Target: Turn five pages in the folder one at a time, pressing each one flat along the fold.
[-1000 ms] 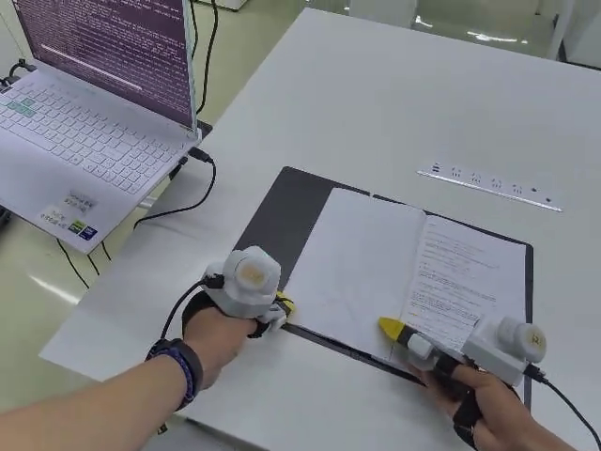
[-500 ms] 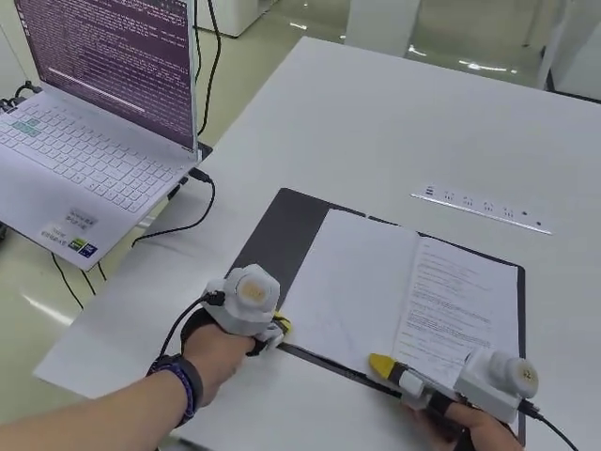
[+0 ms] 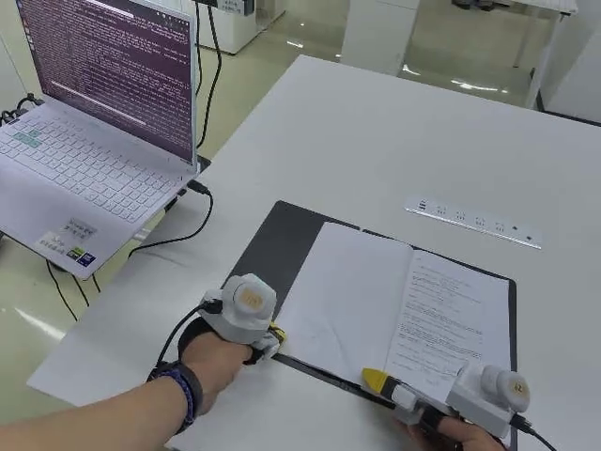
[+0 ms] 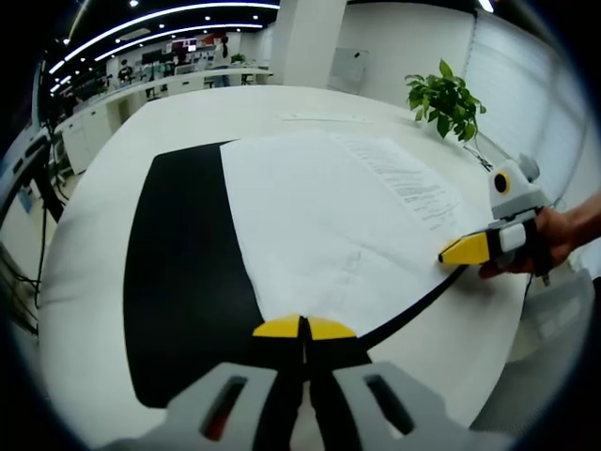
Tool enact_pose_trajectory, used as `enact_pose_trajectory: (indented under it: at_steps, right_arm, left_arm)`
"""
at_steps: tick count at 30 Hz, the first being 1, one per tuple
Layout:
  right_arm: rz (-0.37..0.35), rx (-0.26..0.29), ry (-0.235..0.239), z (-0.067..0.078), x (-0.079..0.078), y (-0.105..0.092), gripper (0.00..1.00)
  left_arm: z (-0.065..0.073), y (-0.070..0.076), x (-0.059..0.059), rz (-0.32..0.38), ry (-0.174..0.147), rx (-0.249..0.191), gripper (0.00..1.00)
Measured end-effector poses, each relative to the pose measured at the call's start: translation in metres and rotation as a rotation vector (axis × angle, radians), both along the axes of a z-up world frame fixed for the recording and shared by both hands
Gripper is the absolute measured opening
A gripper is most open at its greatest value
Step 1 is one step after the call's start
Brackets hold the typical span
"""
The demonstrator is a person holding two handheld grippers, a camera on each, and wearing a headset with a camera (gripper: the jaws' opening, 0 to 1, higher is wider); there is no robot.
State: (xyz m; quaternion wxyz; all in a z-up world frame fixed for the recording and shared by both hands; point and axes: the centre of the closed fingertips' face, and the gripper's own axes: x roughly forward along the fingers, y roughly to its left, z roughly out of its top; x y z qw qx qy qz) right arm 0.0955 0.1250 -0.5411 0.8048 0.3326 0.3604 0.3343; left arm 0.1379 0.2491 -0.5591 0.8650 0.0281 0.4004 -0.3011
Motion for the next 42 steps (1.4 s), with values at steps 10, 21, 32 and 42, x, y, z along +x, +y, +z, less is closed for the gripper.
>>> enact_pose_trajectory:
  at_steps: [10,21,32,42]
  right_arm:
    - [-0.125,-0.032,-0.051,0.023,0.025,-0.034,0.16]
    - [-0.217,-0.102,-0.086,0.031,0.026,-0.082,0.25]
    - [-0.242,-0.184,-0.149,0.050,0.021,-0.112,0.33]
    - [-0.223,-0.267,-0.213,0.064,0.008,-0.133,0.40]
  left_arm:
    - [0.028,-0.008,0.001,0.021,-0.009,-0.080,0.13]
    - [0.057,-0.004,-0.004,-0.011,-0.073,-0.096,0.24]
    - [0.083,0.011,-0.007,-0.032,-0.132,-0.089,0.31]
    - [0.106,0.027,-0.009,-0.050,-0.192,-0.063,0.37]
